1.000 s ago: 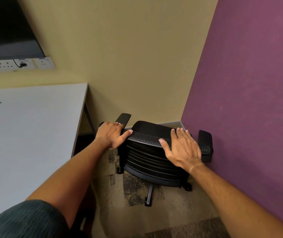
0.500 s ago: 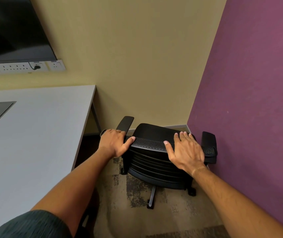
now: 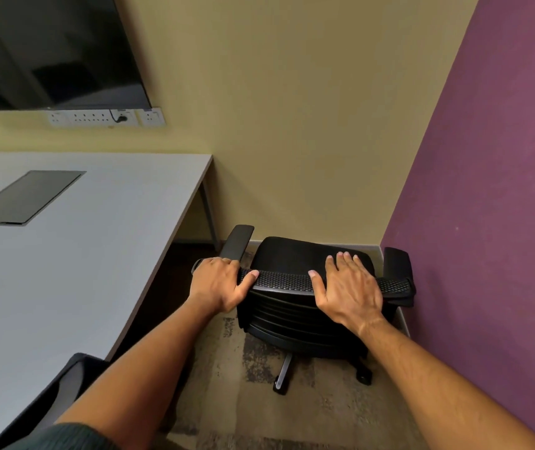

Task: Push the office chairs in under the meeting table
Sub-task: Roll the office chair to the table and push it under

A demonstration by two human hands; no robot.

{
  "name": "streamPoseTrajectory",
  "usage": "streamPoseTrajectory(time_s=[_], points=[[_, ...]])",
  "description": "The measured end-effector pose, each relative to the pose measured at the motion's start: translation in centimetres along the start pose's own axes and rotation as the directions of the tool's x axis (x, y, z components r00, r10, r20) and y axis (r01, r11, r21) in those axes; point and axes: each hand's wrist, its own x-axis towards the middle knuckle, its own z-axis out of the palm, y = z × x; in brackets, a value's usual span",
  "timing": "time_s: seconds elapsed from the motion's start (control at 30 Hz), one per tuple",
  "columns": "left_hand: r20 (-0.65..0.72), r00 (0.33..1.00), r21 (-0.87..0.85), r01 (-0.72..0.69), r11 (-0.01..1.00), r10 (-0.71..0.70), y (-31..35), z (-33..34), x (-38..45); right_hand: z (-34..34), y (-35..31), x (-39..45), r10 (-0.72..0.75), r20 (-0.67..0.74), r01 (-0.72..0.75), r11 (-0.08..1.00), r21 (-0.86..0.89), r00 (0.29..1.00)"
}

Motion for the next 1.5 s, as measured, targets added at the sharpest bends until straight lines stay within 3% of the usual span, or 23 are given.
streamPoseTrajectory(time_s=[0.53,1.0,1.2,1.5], points=[[-0.036,0.970,0.020,0.242,0.970,-0.241,2.0,-1.8,-3.8,-0.7,1.1,2.3,-0.218,-0.089,0.222,0.974,0.046,0.972],[0.067,0.908,0.049,0.411,0.910,-0.413,1.2,-1.2,-2.0,-0.6,0.6,8.9,-0.385,-0.099,0.389,0.921,0.024,0.917],[0.216,0.833,0.036,0.515,0.857,-0.509,-0.7,-0.6,1.3,-0.8,0.1,12.7,-0.448,-0.100,0.452,0.891,0.024,0.888],[0.196,0.761,0.055,0.621,0.782,-0.619,-1.5,0.2,3.2,-0.5,-1.6,19.2,-0.546,-0.093,0.553,0.831,0.064,0.832]])
